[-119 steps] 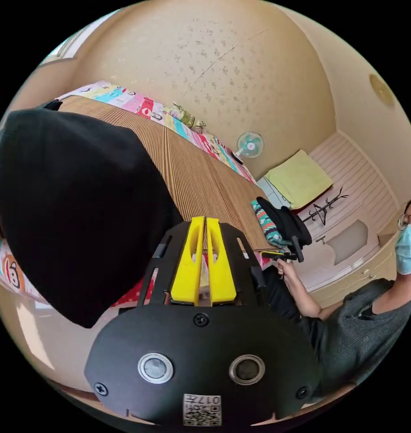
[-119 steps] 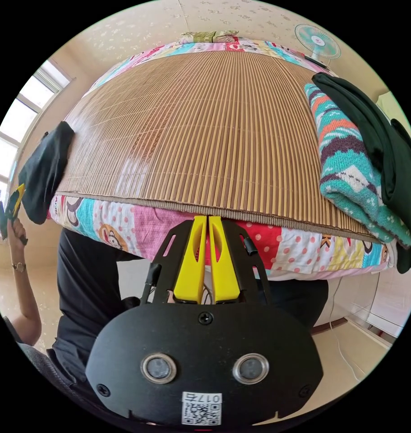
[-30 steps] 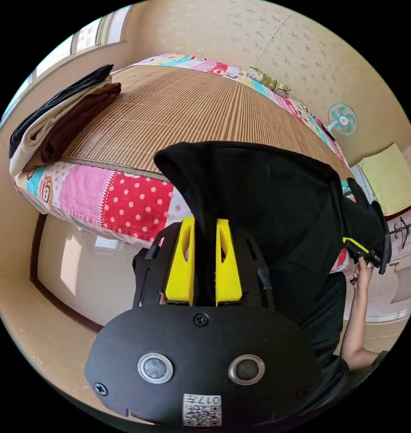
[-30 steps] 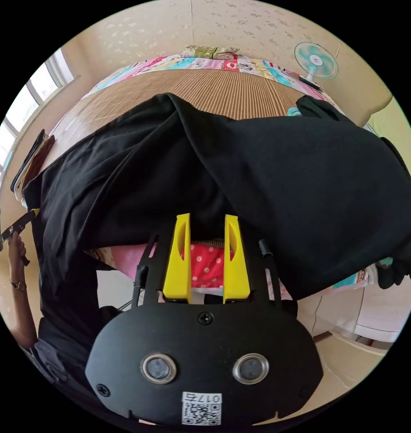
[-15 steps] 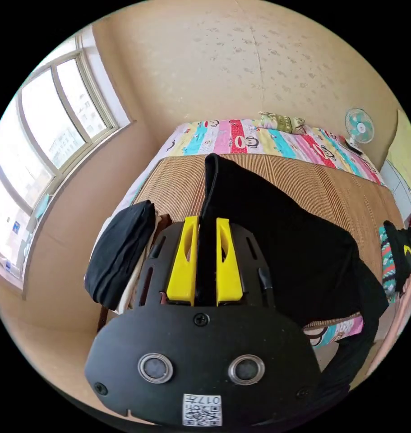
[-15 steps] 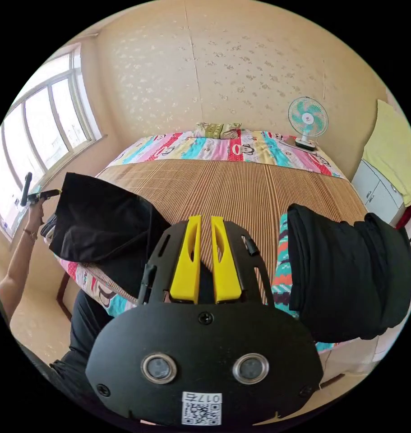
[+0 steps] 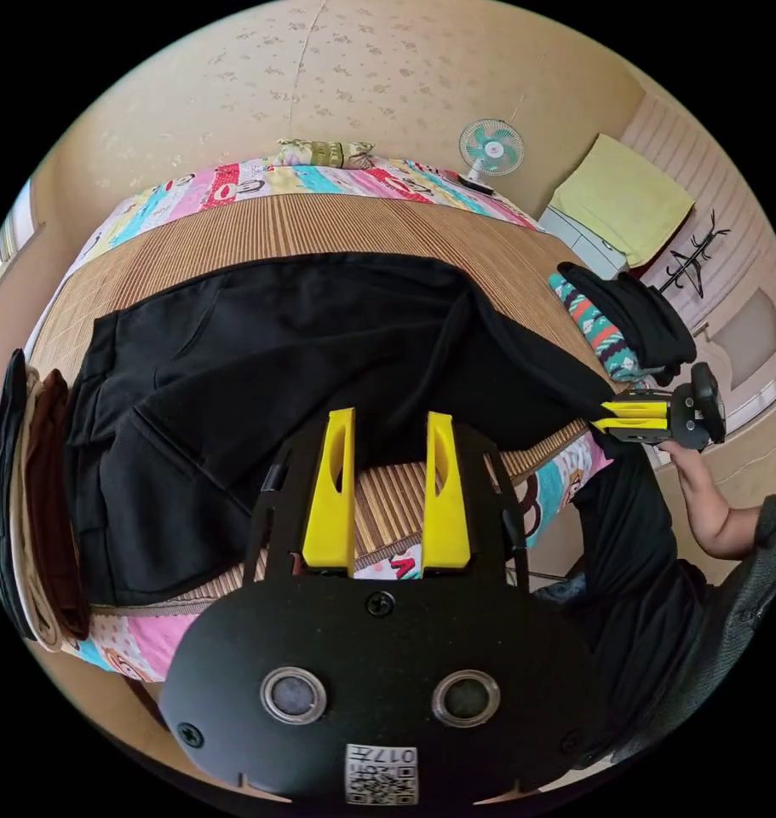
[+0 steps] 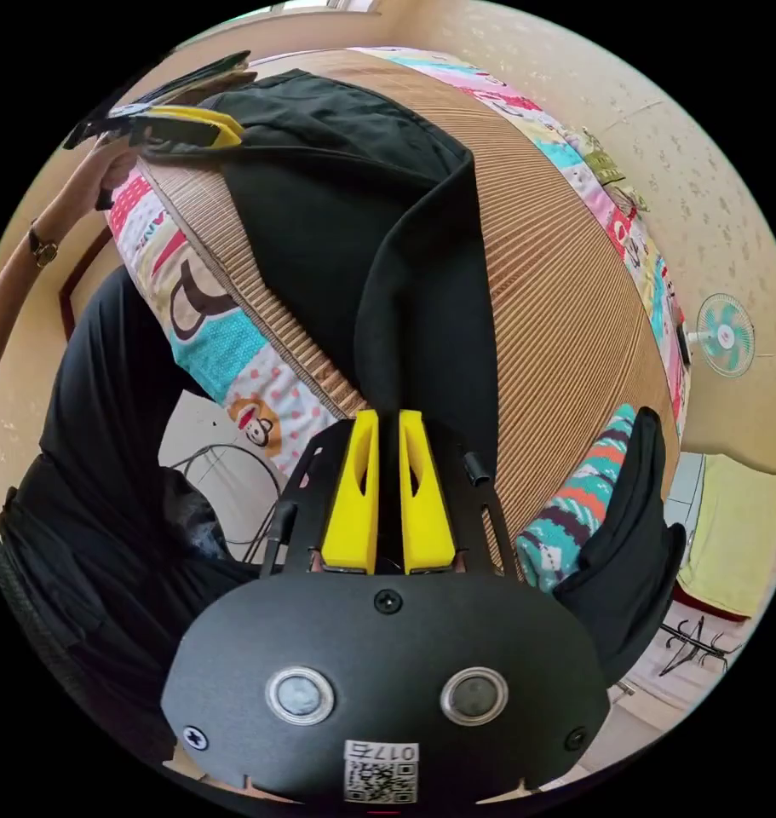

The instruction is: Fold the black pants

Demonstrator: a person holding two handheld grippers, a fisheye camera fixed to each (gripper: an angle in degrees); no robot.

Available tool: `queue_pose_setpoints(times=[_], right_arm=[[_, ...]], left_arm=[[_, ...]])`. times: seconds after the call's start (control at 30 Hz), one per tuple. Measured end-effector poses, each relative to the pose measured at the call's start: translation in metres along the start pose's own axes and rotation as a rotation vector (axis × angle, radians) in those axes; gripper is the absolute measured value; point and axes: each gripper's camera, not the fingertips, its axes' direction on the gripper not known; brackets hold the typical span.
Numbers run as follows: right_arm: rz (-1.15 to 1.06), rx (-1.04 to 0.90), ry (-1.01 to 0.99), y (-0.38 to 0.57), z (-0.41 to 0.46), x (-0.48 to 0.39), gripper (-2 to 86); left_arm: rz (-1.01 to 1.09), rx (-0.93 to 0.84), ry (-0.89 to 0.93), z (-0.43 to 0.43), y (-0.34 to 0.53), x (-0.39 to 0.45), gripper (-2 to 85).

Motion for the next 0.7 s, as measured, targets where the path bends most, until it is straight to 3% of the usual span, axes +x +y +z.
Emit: queue_pose_setpoints(times=[0.1, 0.17, 0.23, 0.27, 0.33, 0.37, 0.47, 0.6, 0.7], right_arm=[[0.179, 0.143, 0.068, -0.009, -0.078, 0.126, 4.6], [0.479, 0.342, 0.212, -0.004, -0.124, 0.224, 4.9], [0.745, 0.314, 0.251, 0.002, -0.133, 0.285, 8.7], [0.821, 0.257, 0.145, 0.005, -0.131, 0.308, 15.0], [0.750, 0.354, -0.076, 0.016, -0.131, 0.304, 16.3], [0.677, 0.450, -0.198, 0.029, -0.127, 0.288, 15.0], [0.583, 0.473, -0.381, 0.060, -0.092, 0.248, 11.8], [0.639, 0.493, -0.462, 0.122, -0.046, 0.200, 16.0], [0.764, 0.586, -0.626, 0.175, -0.015, 0.174, 21.0]], left_arm=[[0.018, 0.012, -0.028, -0.013, -0.022, 0.009, 13.2], [0.017, 0.043, -0.040, -0.022, -0.039, 0.013, 13.2], [-0.014, 0.015, 0.012, -0.016, -0.063, 0.010, 12.5], [-0.036, -0.013, 0.026, -0.010, -0.068, 0.007, 12.3], [-0.146, -0.136, -0.013, 0.013, -0.077, -0.003, 9.3], [-0.160, -0.125, -0.046, 0.012, -0.075, -0.004, 7.8], [-0.095, -0.083, -0.030, -0.011, -0.070, 0.007, 1.1], [0.219, 0.064, 0.097, -0.094, -0.023, 0.051, -0.4], [0.327, -0.039, 0.097, -0.113, 0.019, 0.080, 0.0]])
